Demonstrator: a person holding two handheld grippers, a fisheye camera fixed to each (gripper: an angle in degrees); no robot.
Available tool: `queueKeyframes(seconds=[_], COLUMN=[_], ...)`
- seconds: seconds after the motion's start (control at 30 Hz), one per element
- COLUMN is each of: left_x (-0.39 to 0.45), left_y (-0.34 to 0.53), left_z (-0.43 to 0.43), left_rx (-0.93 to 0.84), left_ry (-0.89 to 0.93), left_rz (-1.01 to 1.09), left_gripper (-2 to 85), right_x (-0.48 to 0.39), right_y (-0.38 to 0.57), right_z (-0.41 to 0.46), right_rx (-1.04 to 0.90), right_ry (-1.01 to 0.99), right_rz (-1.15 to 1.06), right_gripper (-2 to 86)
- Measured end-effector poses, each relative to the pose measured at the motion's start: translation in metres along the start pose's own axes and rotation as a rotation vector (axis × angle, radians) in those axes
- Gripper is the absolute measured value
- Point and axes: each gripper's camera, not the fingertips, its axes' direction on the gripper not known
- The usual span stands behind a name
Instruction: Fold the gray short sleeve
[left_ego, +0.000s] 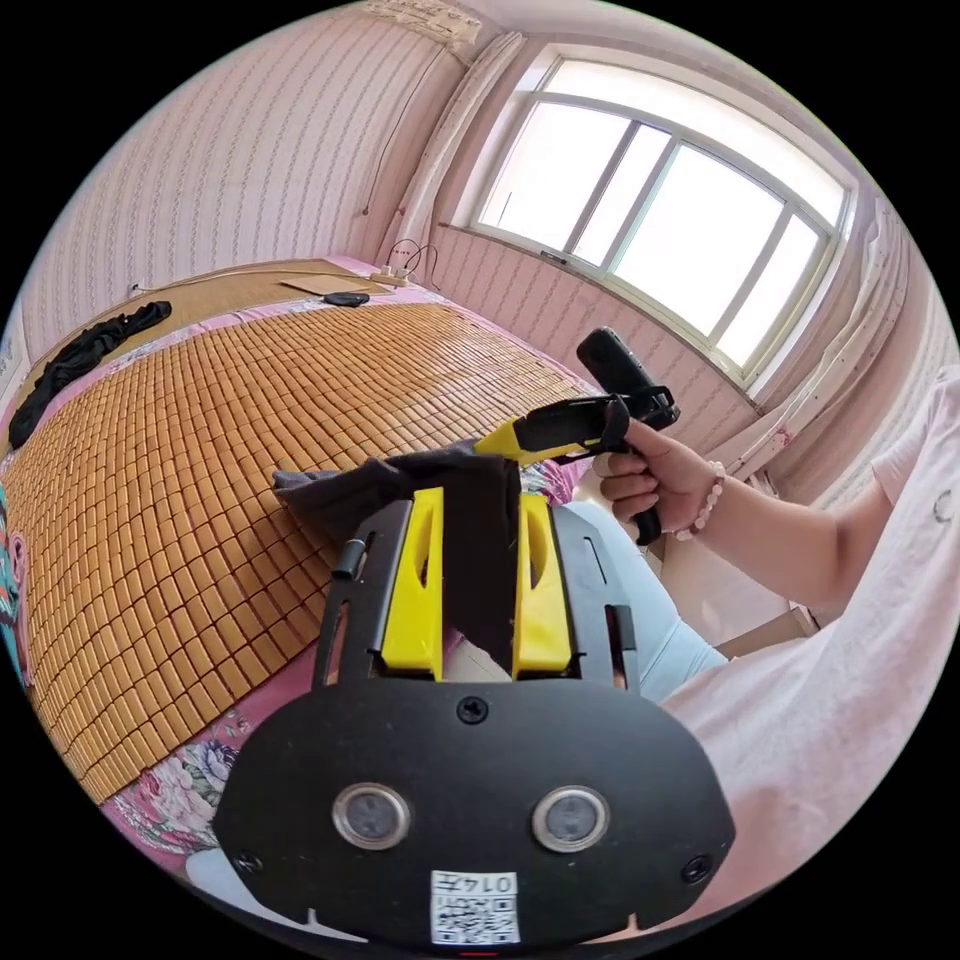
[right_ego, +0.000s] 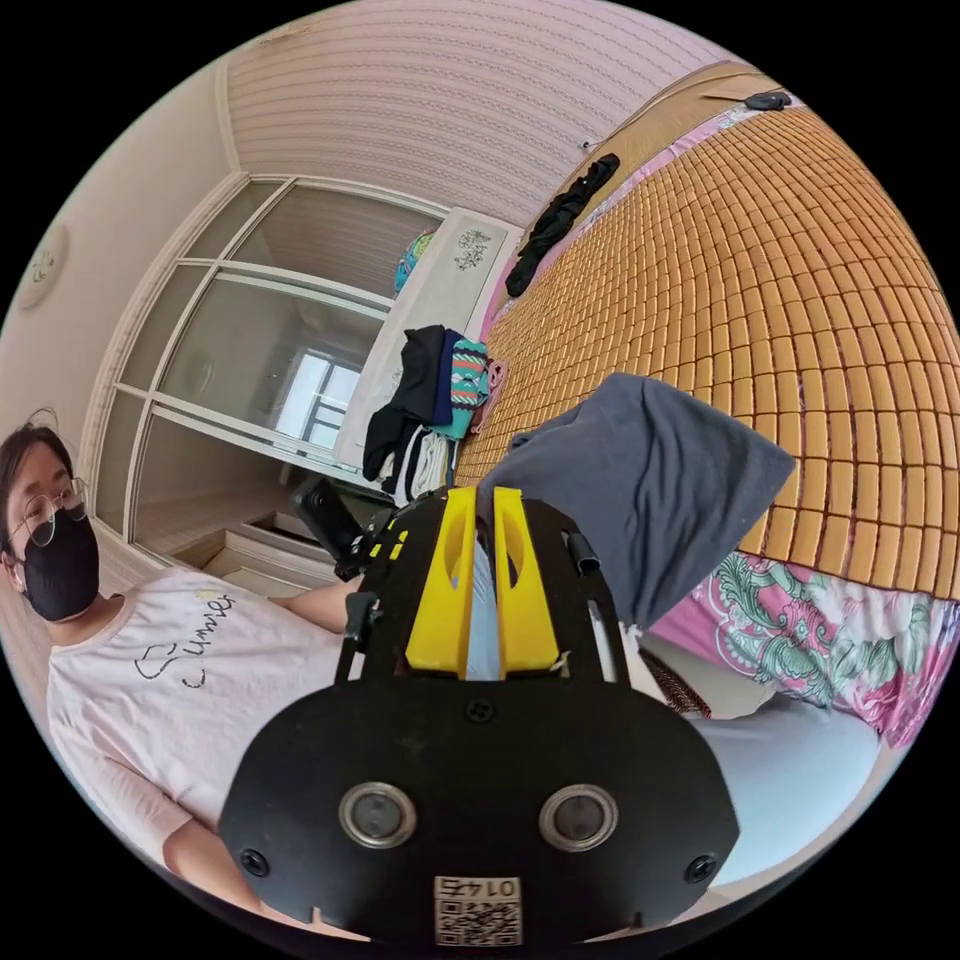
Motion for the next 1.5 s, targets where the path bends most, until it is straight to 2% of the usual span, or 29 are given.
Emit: queueKeyframes(seconds=[0.1,0.17,0.3,0.37,0.53,0.67,0.8,0.9,1.0,1.1,1.27,1.5], left_x=[0.001,-0.005,-0.019,-0.032,-0.078,-0.091,-0.095,-0.097,-0.096,-0.091,-0.091,-0.084], left_y=[0.0,0.001,0.01,0.022,0.068,0.096,0.083,0.076,0.081,0.082,0.071,0.065], left_z=[0.003,0.021,0.036,0.034,0.027,0.02,0.023,0.032,0.017,-0.027,-0.152,-0.314], left_rx=[-0.013,-0.12,-0.192,-0.227,-0.401,-0.446,-0.423,-0.501,-0.494,-0.391,-0.053,0.342], left_ry=[0.011,-0.098,-0.169,-0.237,-0.212,-0.263,-0.256,-0.348,-0.287,-0.24,-0.136,-0.133], left_rz=[0.022,-0.003,-0.049,-0.103,-0.345,-0.399,-0.37,-0.334,-0.306,-0.323,-0.401,-0.384], left_gripper=[7.4,3.5,0.0,1.3,7.6,9.0,8.0,3.6,0.5,-0.3,-0.7,-0.9], right_x=[-0.002,-0.001,0.0,0.0,0.003,0.005,0.007,0.004,-0.001,-0.01,-0.035,-0.088], right_y=[0.01,0.013,0.02,0.023,0.044,0.072,0.095,0.108,0.117,0.123,0.129,0.143], right_z=[-0.006,-0.007,-0.027,-0.042,-0.094,-0.129,-0.146,-0.156,-0.166,-0.18,-0.217,-0.272], right_rx=[0.003,-0.024,-0.003,0.033,0.15,0.197,0.197,0.217,0.235,0.26,0.375,0.548], right_ry=[-0.029,-0.019,0.004,0.024,0.097,0.147,0.165,0.16,0.16,0.164,0.151,0.09], right_rz=[0.006,0.0,0.008,0.019,0.068,0.124,0.17,0.19,0.19,0.174,0.109,-0.015], right_gripper=[1.0,0.9,0.7,0.7,0.7,0.7,0.7,0.7,0.7,0.7,0.6,0.5])
